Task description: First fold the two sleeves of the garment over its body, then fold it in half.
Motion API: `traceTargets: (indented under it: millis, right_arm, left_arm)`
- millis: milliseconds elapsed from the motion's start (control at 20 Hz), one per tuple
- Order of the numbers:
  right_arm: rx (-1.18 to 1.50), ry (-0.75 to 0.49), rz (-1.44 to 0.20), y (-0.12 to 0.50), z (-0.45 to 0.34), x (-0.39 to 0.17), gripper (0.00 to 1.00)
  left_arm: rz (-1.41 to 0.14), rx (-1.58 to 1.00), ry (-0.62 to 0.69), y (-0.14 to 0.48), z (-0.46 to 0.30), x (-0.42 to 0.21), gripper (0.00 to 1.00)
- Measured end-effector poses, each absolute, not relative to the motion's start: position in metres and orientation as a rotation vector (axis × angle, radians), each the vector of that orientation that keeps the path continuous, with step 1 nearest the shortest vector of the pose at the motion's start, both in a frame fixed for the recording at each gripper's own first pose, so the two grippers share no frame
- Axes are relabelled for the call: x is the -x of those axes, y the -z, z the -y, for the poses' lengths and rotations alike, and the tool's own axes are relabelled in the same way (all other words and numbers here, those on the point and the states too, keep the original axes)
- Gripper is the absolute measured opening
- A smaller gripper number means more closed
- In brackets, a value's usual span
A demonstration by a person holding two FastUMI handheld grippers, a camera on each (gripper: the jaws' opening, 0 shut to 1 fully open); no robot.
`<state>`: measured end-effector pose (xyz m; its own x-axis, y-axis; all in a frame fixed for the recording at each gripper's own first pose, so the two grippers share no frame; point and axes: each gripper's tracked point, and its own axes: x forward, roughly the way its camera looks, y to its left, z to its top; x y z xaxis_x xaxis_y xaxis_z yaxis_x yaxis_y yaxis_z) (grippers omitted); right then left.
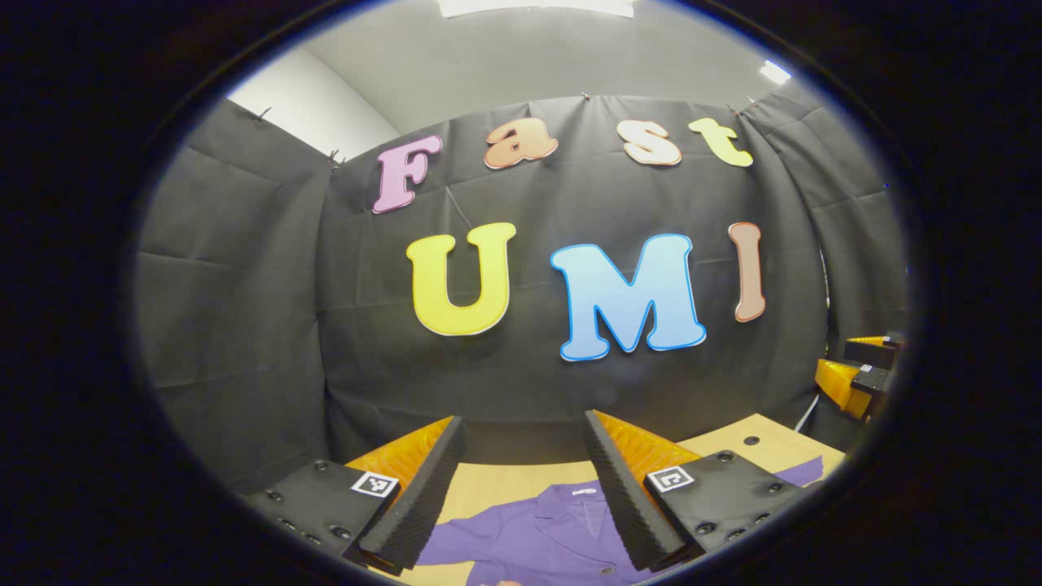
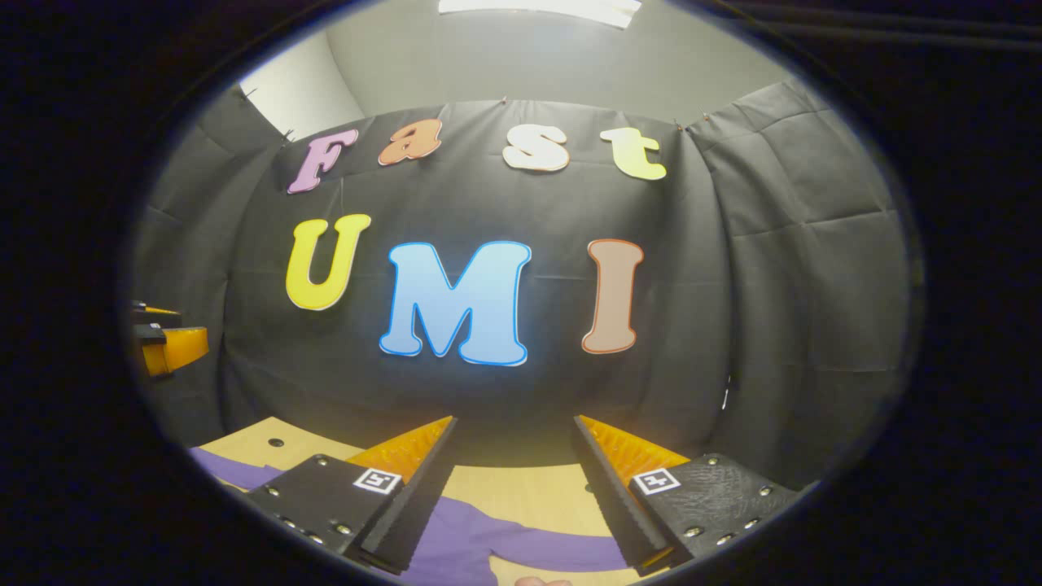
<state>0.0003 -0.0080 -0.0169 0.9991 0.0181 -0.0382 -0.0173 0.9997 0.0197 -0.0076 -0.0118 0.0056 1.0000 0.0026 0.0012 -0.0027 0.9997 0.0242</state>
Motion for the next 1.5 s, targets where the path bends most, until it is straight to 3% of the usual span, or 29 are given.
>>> traceTargets:
  millis: [500, 750, 900, 950, 1000, 1050, 1100, 1500]
  right_arm:
    - [-0.045, 0.063, -0.146, 0.071, 0.054, -0.010, 0.88]
    - [-0.066, 0.130, -0.309, 0.146, 0.092, -0.011, 0.92]
    - [-0.100, 0.180, -0.403, 0.189, 0.113, -0.010, 0.88]
    - [-0.109, 0.197, -0.430, 0.203, 0.120, -0.010, 0.92]
    - [-0.119, 0.212, -0.458, 0.214, 0.127, -0.010, 0.88]
    - [-0.130, 0.226, -0.483, 0.228, 0.133, -0.009, 0.92]
    - [-0.137, 0.240, -0.509, 0.241, 0.138, -0.010, 0.88]
    - [-0.107, 0.322, -0.732, 0.345, 0.172, 0.009, 0.89]
  left_arm:
    - [0.002, -0.039, 0.011, -0.006, 0.026, 0.010, 0.96]
    - [-0.013, -0.035, 0.004, -0.001, 0.026, 0.009, 0.96]
    - [-0.023, -0.033, -0.005, 0.002, 0.023, 0.008, 0.96]
    - [-0.028, -0.034, -0.007, 0.004, 0.022, 0.007, 0.96]
    - [-0.033, -0.034, -0.011, 0.005, 0.021, 0.007, 0.95]
    - [-0.036, -0.034, -0.013, 0.006, 0.021, 0.007, 0.96]
    - [-0.038, -0.033, -0.017, 0.006, 0.019, 0.006, 0.96]
    - [-0.060, -0.056, -0.049, 0.011, 0.011, 0.005, 0.96]
